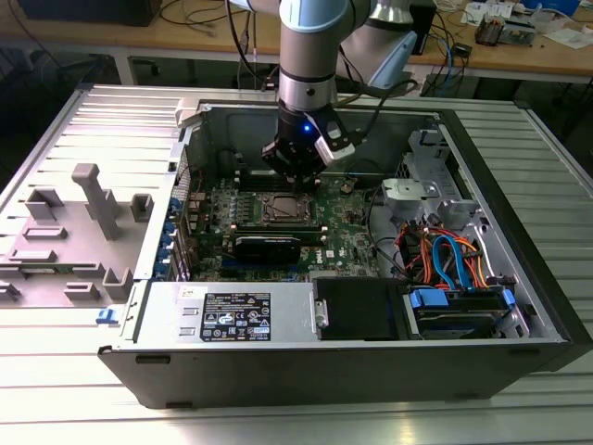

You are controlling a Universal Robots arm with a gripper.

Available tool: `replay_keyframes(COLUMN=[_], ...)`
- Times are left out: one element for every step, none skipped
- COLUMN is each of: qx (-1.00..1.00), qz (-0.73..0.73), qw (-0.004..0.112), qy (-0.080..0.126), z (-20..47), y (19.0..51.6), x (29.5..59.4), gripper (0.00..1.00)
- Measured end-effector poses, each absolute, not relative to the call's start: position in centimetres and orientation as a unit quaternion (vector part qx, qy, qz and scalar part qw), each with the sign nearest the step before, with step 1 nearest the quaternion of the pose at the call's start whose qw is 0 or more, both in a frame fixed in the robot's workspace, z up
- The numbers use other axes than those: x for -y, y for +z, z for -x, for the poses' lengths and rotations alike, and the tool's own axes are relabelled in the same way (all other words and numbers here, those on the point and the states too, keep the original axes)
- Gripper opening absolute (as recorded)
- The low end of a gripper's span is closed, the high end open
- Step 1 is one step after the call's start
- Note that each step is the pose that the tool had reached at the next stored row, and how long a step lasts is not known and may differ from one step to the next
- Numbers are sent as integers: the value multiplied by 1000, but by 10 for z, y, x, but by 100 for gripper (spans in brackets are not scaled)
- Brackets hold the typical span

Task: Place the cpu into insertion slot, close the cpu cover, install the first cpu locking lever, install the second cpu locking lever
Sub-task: 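Install the second cpu locking lever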

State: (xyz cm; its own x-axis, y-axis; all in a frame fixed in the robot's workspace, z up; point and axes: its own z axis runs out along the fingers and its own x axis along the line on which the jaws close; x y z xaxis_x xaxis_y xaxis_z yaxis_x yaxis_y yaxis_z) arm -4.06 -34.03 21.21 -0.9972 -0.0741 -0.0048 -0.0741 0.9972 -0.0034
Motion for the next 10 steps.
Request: replay_keyframes(qx=[-999,-999,-999,-999,-999,-999,-999,-999,-999,-999], qz=[37,37,37,37,37,37,37,37,37,37], qw=[2,2,2,3,2,3,3,2,2,2], qy=[-2,-2,-2,-2,-2,-2,-2,-2,-2,-2], z=[41,41,41,41,41,41,41,41,41,41], y=[212,212,212,212,212,212,212,212,213,215], x=[341,343,344,345,347,350,351,351,352,352], gripper=[11,11,11,11,11,11,11,11,11,11])
